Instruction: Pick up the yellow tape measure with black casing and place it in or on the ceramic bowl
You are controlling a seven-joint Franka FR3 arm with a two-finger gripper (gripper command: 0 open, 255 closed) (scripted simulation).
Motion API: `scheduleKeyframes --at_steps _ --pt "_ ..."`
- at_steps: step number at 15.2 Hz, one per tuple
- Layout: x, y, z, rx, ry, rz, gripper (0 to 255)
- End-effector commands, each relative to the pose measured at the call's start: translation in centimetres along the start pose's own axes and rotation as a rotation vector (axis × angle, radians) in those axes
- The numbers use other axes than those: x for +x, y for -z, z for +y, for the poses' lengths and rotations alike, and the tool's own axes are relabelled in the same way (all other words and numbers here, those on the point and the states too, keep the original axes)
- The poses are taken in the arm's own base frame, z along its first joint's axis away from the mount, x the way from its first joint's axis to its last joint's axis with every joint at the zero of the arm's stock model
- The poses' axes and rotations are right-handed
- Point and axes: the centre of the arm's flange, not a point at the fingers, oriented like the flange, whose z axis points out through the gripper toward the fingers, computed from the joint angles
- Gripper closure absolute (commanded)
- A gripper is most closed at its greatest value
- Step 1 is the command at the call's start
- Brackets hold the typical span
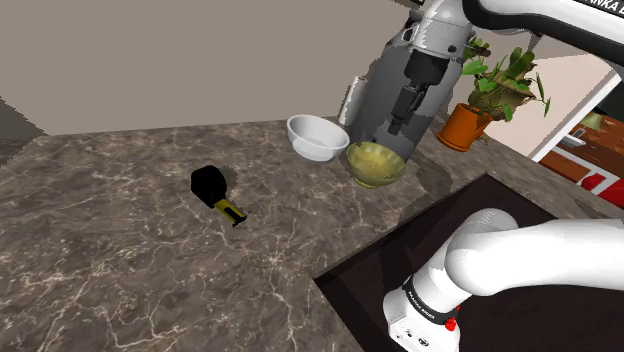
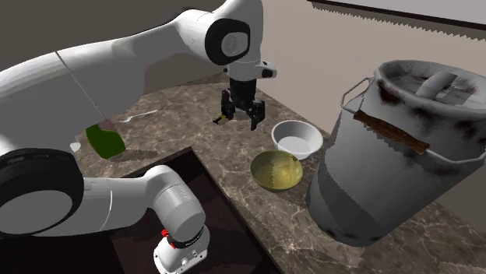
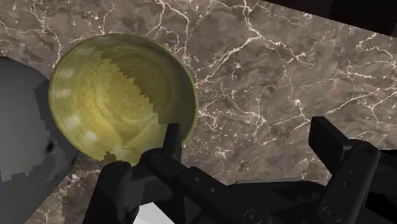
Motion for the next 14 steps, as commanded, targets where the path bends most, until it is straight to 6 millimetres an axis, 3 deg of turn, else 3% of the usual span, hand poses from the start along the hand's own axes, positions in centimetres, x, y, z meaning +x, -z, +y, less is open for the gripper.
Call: scheduleKeyframes --at_steps 1,14 --pt "0.0 0.0 0.0 0.0 0.0 0.0 0" --pt "10.1 -5.8 -12.5 0.01 -0.045 -0.002 0"
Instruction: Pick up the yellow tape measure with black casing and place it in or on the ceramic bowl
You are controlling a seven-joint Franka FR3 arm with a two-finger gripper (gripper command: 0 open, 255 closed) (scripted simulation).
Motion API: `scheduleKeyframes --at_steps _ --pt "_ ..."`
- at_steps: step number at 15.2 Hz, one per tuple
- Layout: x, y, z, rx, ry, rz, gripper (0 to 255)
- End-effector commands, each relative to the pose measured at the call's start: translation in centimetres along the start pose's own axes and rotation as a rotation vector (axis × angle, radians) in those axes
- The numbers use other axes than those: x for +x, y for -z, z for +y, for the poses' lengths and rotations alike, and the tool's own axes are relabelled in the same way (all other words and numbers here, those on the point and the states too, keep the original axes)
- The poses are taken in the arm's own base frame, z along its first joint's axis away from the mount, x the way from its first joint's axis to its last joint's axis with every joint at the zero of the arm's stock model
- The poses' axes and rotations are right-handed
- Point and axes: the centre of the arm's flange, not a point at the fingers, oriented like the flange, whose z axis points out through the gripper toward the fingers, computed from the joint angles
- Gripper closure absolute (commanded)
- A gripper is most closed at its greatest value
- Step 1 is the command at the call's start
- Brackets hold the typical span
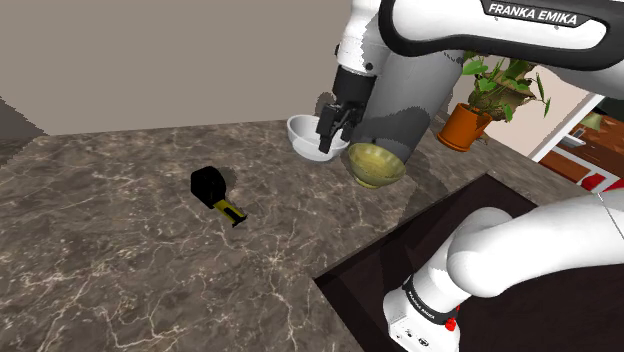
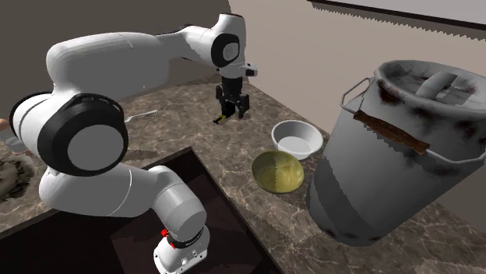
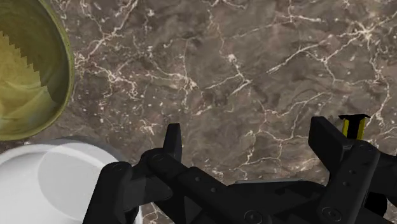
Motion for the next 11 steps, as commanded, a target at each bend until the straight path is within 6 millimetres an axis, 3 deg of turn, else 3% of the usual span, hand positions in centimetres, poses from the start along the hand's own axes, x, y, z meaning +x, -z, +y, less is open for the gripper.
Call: scheduleKeyframes --at_steps 1,11 --pt "1.4 -0.9 -1.8 0.003 -0.008 0.0 0" --pt "9.2 -5.3 -11.4 0.011 -0.043 -0.001 0"
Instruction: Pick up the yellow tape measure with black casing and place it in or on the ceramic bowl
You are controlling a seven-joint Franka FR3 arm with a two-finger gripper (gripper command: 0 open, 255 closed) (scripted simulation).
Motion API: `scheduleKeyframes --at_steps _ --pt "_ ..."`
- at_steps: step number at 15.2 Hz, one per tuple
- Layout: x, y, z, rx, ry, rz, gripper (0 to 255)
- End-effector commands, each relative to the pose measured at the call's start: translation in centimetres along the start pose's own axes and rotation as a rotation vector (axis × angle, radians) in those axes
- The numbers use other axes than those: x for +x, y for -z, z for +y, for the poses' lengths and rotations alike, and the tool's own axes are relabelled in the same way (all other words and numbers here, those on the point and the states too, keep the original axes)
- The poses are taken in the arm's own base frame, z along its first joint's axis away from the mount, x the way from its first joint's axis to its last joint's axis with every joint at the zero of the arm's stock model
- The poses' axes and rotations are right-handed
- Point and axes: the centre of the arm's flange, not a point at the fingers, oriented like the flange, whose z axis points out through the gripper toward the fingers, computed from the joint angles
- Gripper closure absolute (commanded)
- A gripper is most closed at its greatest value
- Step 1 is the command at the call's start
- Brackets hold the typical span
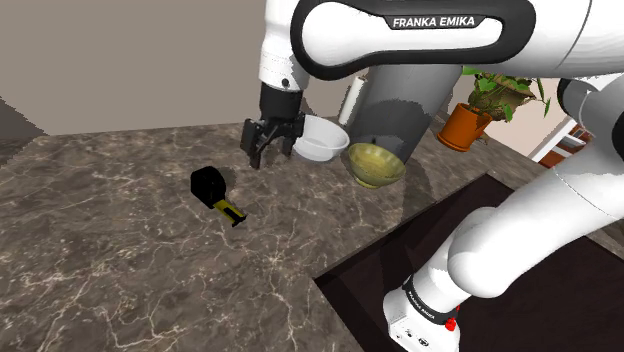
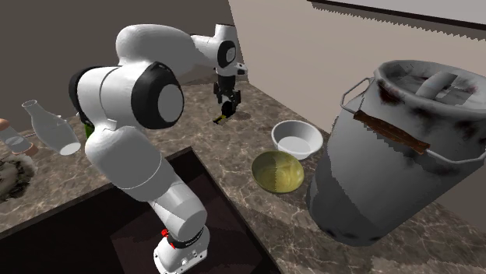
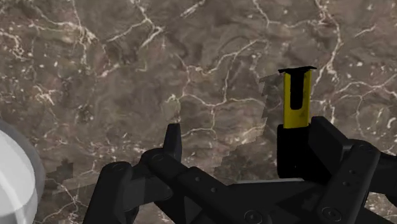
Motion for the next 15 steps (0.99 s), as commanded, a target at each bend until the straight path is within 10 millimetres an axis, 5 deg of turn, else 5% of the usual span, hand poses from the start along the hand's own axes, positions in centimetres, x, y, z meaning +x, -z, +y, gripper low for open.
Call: scheduleKeyframes --at_steps 1,8,15 --pt "1.5 -1.1 -1.8 0.003 -0.008 0.0 0" --pt "6.8 -4.1 -8.3 0.008 -0.032 -0.001 0" --pt "6.8 -7.8 -8.4 0.008 -0.032 -0.001 0"
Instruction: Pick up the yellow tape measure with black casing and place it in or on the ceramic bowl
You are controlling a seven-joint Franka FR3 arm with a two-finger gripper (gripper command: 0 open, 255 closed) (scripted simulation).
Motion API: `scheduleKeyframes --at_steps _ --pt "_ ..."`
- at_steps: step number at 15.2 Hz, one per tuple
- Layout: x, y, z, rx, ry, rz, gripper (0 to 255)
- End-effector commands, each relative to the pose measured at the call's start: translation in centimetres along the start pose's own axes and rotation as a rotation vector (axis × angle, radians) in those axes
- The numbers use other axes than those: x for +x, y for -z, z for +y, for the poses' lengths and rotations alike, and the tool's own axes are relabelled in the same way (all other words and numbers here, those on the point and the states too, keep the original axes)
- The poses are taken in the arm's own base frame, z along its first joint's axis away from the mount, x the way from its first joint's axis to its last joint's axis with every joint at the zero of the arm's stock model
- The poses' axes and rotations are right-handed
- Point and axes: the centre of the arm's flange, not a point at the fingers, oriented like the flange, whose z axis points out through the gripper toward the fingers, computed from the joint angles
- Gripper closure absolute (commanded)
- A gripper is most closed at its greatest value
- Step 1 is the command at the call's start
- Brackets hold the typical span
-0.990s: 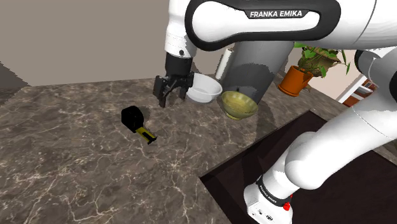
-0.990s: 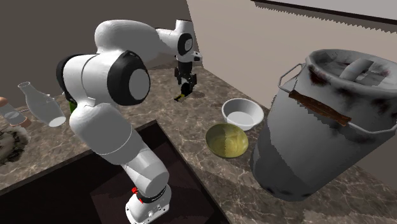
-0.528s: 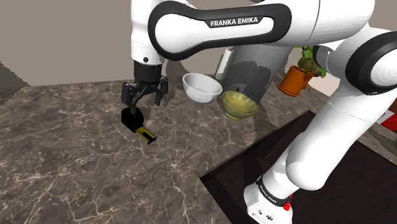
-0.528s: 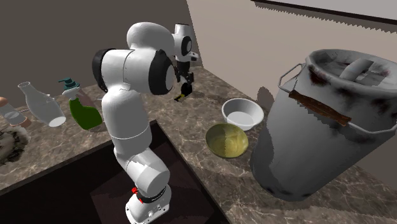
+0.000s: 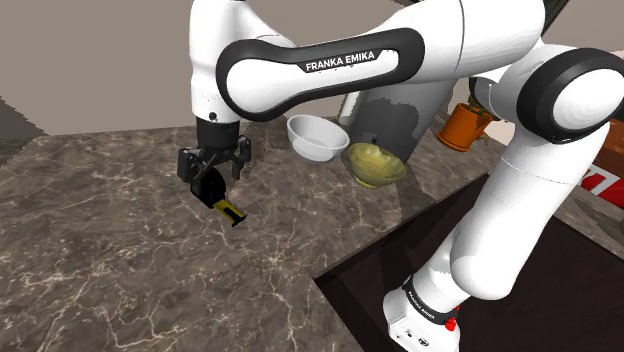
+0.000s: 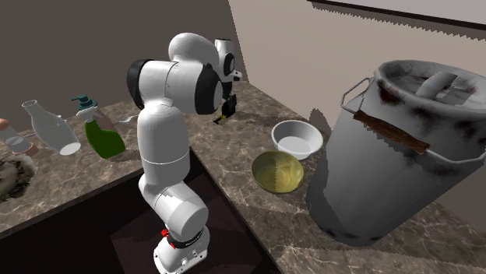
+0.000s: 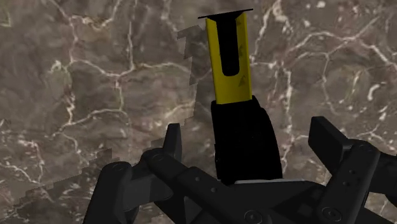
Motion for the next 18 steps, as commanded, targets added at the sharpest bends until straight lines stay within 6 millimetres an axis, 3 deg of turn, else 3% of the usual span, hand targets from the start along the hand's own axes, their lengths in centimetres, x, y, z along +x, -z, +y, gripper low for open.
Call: scheduleKeyframes --at_steps 1,8,9,18 --pt "0.04 -0.79 -0.02 0.0 0.0 0.0 0" --pt "0.04 -0.78 -0.02 0.0 0.0 0.0 0" --pt "0.04 -0.78 -0.02 0.0 0.0 0.0 255" --pt "0.04 -0.79 -0.02 0.0 0.0 0.0 255"
